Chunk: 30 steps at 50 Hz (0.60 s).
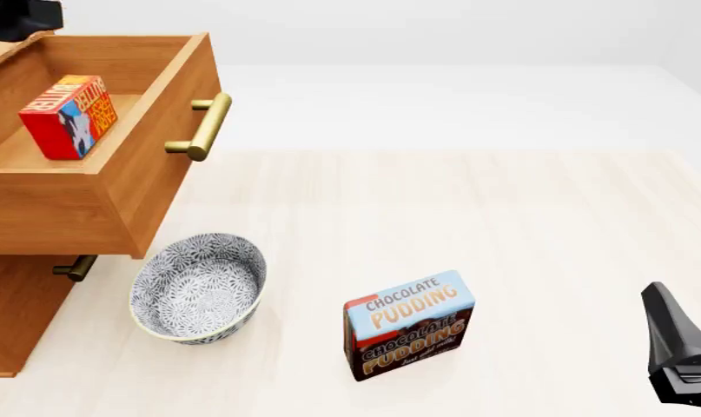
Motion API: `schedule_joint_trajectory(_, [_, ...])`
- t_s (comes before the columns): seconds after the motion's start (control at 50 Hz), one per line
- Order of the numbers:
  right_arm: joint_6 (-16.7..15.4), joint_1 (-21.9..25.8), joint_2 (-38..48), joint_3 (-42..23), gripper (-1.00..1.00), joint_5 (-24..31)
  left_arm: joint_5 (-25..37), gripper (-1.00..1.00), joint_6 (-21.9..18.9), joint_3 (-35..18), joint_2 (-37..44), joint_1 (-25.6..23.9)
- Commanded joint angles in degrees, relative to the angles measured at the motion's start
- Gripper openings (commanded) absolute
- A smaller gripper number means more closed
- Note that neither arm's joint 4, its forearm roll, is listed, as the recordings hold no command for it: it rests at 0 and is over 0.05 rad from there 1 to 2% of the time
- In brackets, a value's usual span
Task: Put the butter at the back in the top drawer of the cabinet and close it.
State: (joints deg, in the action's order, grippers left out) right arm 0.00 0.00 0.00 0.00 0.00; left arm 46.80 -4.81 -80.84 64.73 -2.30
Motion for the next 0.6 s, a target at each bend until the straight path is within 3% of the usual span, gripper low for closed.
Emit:
schedule_joint_trajectory(0.02, [0.0, 0.0, 0.0, 0.0, 1.0, 0.0, 1.95, 1.0, 0.69, -2.12, -2.19, -2.42])
schedule_joint_trajectory(0.32, [0.0, 0.0, 0.0, 0.0, 1.0, 0.0, 2.79, 1.0, 1.01, -3.68, -3.91, -6.65])
schedule_joint_trajectory(0.6, [0.0, 0.0, 0.0, 0.0, 1.0, 0.0, -0.43, 1.0, 1.94, -1.26, -2.39, -12.33])
